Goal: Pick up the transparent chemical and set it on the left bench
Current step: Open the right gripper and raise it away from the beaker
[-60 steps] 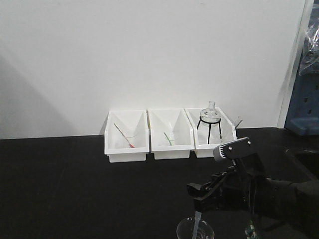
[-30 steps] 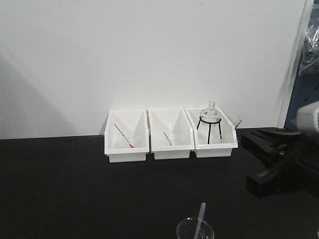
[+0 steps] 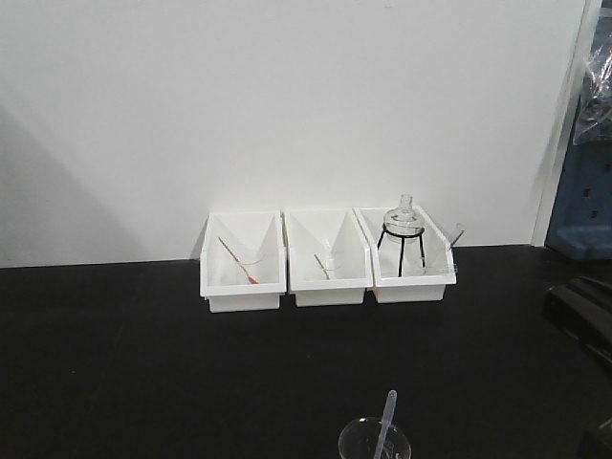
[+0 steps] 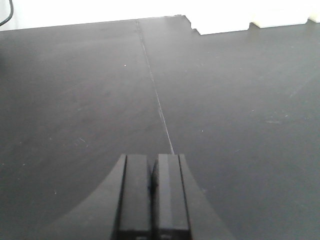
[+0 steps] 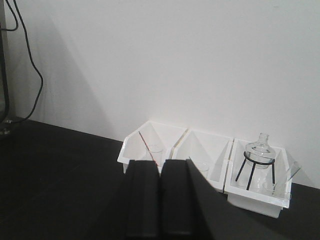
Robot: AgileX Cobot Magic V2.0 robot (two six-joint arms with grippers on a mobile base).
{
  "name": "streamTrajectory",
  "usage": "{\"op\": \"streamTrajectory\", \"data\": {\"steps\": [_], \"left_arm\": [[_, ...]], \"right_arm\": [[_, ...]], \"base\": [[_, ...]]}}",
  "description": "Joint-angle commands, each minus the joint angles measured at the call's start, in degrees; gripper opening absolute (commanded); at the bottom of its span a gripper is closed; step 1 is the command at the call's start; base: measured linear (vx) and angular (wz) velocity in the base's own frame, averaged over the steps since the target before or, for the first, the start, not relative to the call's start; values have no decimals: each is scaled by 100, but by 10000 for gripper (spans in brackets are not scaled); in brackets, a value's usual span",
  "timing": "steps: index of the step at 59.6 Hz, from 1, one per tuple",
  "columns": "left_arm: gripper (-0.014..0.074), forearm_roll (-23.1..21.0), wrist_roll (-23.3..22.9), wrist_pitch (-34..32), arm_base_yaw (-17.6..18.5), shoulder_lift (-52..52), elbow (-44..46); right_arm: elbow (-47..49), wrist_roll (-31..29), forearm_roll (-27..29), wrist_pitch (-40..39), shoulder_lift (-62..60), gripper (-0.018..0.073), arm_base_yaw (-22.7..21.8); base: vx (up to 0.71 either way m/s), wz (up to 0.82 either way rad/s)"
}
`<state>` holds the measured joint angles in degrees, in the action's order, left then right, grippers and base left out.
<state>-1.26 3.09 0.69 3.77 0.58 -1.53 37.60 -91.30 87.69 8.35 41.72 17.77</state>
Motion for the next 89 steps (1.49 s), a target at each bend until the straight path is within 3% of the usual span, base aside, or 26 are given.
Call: {"op": "streamTrajectory", "data": {"steps": [1, 10, 14, 17, 25, 30, 39, 45, 64, 71, 89], "left_arm": [[-4, -4, -45, -449, 10, 110, -93], [-4, -4, -45, -449, 10, 110, -93], [-4, -4, -45, -449, 10, 110, -93], [-4, -4, -45, -449, 10, 110, -93], [-4, -4, -45, -449, 10, 110, -93], [-4, -4, -45, -449, 10, 110, -93], [-4, -4, -45, -449, 10, 110, -93], [-4, -4, -45, -449, 10, 110, -93], [-4, -4, -45, -449, 10, 110, -93], [-4, -4, -45, -449, 10, 110, -93], [-4, -4, -45, -449, 10, 110, -93]], "right_arm": [[156, -31, 75, 16, -30, -7, -6], [156, 78, -67, 4, -11, -7, -6], [152, 766, -987, 63, 53, -7, -28], [152, 1656, -1874, 73, 10, -7, -75], [87, 4898, -4558, 104, -145, -7, -341], [-144, 6526, -6073, 99, -215, -7, -523], [-914, 8307, -7759, -61, -715, -7, -831], [-1726, 8735, -8015, -427, -1378, -7, -962], [-3875, 8887, -7992, -651, -3757, -7, -993], [-3978, 8947, -8024, -444, -4320, -7, -998], [-3978, 8952, -8014, -465, -4300, -7, -1010]], "base": [[0, 0], [0, 0], [0, 0], [0, 0], [0, 0], [0, 0], [0, 0], [0, 0], [0, 0], [0, 0], [0, 0]]}}
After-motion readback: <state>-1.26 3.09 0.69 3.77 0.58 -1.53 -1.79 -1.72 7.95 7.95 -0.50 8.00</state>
